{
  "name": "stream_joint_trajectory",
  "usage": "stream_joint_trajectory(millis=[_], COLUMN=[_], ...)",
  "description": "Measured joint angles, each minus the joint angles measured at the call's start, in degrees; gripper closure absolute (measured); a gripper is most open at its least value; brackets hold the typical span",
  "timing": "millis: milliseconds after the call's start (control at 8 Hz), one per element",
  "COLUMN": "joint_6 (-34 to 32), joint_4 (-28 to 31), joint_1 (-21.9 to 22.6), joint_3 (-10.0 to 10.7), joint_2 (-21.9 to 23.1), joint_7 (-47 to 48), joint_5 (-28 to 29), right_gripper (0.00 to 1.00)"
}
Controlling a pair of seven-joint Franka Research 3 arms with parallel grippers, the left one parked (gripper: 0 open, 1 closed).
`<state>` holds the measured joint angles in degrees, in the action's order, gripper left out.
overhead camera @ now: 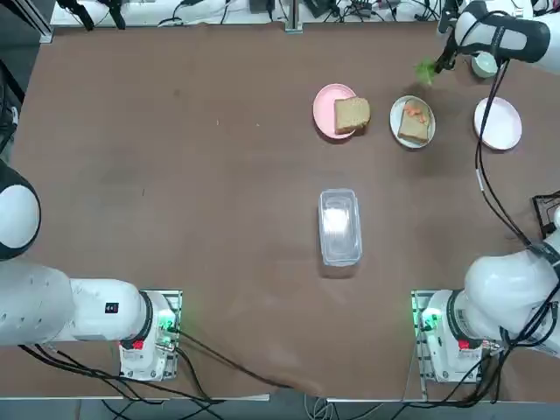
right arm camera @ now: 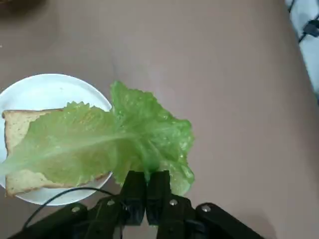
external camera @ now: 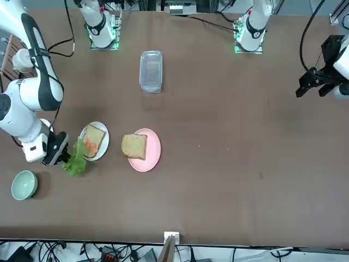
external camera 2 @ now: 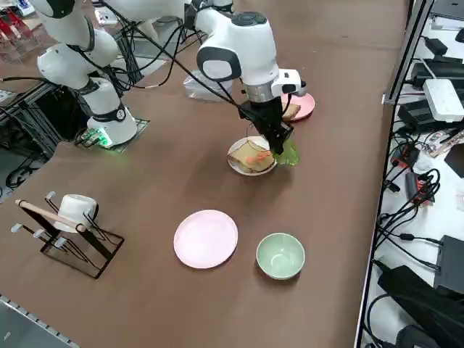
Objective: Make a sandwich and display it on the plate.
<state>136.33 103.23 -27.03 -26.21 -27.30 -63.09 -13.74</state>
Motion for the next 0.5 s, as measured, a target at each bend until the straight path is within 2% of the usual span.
stream_joint_trajectory(millis=[250, 500], joint_6=[1.6, 7.0], joint_4=[2.9, 8.3], joint_1=[-2.0, -5.8], joint_3=[-2.6, -5.9], joint_2=[-0.2, 0.1], joint_7=[-0.6, -0.7], joint_5=[0.0, 0.0], right_gripper=[0.95, 0.95])
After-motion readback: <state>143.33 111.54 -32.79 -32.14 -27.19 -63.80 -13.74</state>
